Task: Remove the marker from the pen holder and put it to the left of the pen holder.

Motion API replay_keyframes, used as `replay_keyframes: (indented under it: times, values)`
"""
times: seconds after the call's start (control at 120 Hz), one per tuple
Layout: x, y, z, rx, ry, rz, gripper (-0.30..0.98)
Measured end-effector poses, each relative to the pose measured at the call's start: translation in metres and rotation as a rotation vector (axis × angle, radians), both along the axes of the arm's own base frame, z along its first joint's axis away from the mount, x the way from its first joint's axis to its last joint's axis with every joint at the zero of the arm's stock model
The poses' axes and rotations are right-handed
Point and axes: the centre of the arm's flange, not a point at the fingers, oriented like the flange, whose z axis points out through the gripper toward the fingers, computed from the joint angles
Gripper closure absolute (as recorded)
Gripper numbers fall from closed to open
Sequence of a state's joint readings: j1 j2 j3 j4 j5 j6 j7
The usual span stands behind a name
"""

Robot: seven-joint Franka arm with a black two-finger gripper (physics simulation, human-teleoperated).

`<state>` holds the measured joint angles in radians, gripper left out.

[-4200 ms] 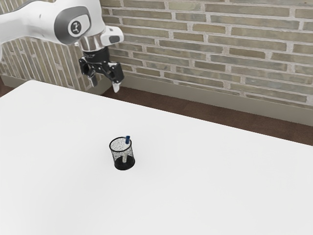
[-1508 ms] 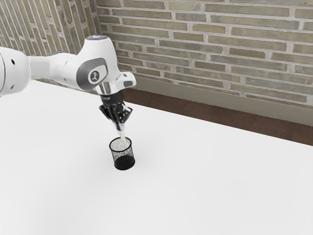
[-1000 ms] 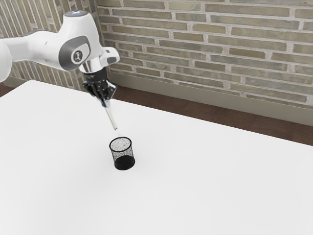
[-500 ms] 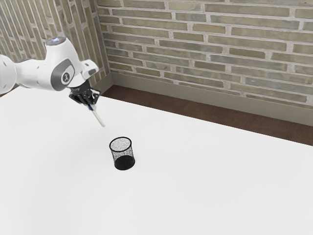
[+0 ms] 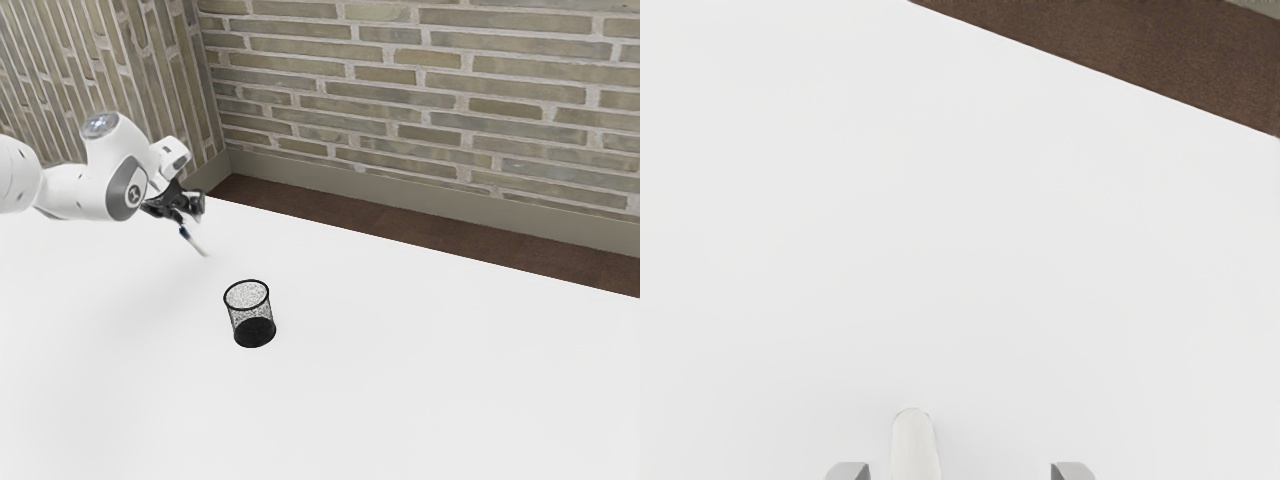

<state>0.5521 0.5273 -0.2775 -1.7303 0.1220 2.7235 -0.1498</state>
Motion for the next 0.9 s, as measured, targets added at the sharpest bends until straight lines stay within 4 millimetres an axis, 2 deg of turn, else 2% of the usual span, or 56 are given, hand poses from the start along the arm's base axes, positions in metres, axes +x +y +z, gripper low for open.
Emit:
replay_keyframes:
  times: [0.092,0.133,0.175,0.233,0.317,0.375,0.617,0.717,0.783,0.9]
  values:
    - [-0.001,-0.001,0.001,0.004,-0.008,-0.007,0.27]
    - [-0.002,-0.001,0.008,0.01,-0.011,-0.011,0.22]
    - [-0.004,-0.003,0.025,0.019,-0.009,-0.014,0.18]
    - [-0.009,-0.008,0.06,0.033,0.003,-0.022,0.14]
    - [-0.017,-0.029,0.104,0.042,0.039,-0.052,0.09]
    - [-0.021,-0.045,0.119,0.039,0.077,-0.076,0.07]
    - [-0.027,-0.107,0.206,0.037,0.188,-0.177,0.02]
    - [-0.031,-0.119,0.243,0.048,0.221,-0.198,0.01]
    - [-0.034,-0.125,0.257,0.058,0.248,-0.21,0.01]
    - [-0.038,-0.139,0.268,0.071,0.291,-0.235,0.01]
